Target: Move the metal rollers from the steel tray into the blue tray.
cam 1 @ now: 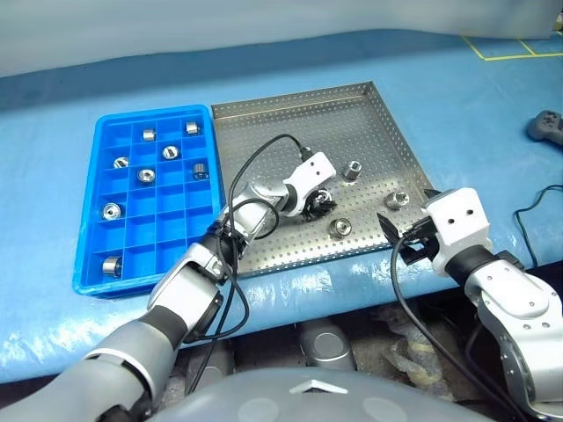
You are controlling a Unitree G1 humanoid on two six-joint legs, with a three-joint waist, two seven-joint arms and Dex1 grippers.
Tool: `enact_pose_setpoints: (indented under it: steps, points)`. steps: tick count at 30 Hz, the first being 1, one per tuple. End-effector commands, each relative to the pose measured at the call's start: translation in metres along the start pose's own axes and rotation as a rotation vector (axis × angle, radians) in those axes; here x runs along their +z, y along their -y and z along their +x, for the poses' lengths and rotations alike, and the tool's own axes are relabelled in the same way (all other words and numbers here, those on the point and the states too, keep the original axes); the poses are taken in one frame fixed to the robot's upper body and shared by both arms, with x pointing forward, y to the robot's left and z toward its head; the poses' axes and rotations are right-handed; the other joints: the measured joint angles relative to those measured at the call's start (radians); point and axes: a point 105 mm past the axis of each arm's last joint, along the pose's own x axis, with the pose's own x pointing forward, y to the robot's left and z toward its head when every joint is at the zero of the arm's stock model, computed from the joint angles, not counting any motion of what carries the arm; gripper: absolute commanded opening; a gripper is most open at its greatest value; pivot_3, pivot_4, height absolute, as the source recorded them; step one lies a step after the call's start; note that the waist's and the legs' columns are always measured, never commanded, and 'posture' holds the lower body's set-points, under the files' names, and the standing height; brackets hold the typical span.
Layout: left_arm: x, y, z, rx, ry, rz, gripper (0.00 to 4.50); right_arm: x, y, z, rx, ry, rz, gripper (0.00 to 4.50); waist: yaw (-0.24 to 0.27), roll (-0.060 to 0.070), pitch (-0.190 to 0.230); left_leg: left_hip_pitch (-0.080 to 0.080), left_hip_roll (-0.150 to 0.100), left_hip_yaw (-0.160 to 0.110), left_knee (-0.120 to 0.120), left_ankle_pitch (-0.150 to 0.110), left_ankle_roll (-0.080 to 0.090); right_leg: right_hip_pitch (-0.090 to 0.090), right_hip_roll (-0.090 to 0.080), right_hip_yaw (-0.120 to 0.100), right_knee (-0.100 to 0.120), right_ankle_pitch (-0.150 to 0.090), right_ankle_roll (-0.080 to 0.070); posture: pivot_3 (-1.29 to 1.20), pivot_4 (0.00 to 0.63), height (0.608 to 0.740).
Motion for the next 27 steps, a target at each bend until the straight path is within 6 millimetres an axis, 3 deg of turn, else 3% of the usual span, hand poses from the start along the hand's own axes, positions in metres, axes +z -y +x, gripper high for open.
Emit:
enact_pose_setpoints:
  steps: [1, 6, 8, 13, 15, 19, 27]
  points:
    - [0.013, -0.004, -0.004, 0.010, 0.038, 0.016, 1.86, 0.006, 0.002, 0.002, -0.012, 0.027, -0.014, 4.50, 0.001, 0.000, 0.000, 0.000, 0.000, 0.000, 0.000, 0.000, 0.000, 0.000, 0.000, 0.000, 0.000, 0.000, 0.000, -0.27, 0.150, 0.740]
    - [0.032, -0.004, -0.015, -0.004, 0.134, -0.002, 1.86, 0.006, -0.009, 0.009, 0.060, 0.034, 0.003, 4.50, 0.002, 0.000, 0.000, 0.000, 0.000, 0.000, -0.001, 0.000, 0.000, -0.001, 0.000, 0.000, 0.000, 0.000, 0.000, -0.26, 0.150, 0.740]
    - [0.045, -0.012, -0.030, 0.022, 0.197, -0.012, 1.86, 0.005, -0.018, 0.013, 0.136, 0.054, 0.046, 4.50, 0.003, 0.000, 0.000, -0.001, 0.000, 0.000, -0.001, 0.000, 0.000, -0.001, 0.000, 0.000, 0.000, 0.000, 0.000, -0.25, 0.150, 0.740]
    - [0.072, -0.047, -0.101, 0.183, 0.327, -0.021, 1.86, 0.000, -0.024, 0.029, 0.236, 0.064, 0.110, 4.50, 0.006, 0.000, 0.001, 0.001, 0.001, 0.001, -0.001, 0.000, 0.000, -0.001, 0.000, 0.001, 0.001, 0.000, 0.000, -0.18, 0.150, 0.740]
    - [0.068, -0.056, -0.132, 0.258, 0.312, -0.006, 1.86, 0.008, -0.029, 0.033, 0.294, 0.106, 0.138, 4.50, 0.007, 0.000, 0.001, 0.001, 0.001, 0.002, -0.002, 0.000, 0.000, -0.001, 0.002, 0.003, 0.003, 0.000, 0.000, -0.14, 0.150, 0.740]
    - [0.041, -0.060, -0.185, 0.407, 0.227, 0.018, 1.86, 0.022, -0.047, 0.037, 0.448, 0.173, 0.148, 4.50, 0.045, 0.001, 0.001, 0.003, 0.003, 0.000, -0.003, 0.000, 0.000, -0.001, 0.004, 0.003, 0.004, 0.000, 0.000, -0.05, 0.150, 0.740]
    - [-0.012, -0.036, -0.239, 0.582, 0.067, -0.076, 1.86, 0.043, -0.070, 0.045, 0.637, 0.239, 0.142, 4.50, 0.173, -0.002, 0.003, 0.000, 0.002, 0.000, -0.001, 0.000, 0.000, -0.002, 0.000, 0.000, 0.001, 0.000, -0.001, 0.03, 0.150, 0.740]
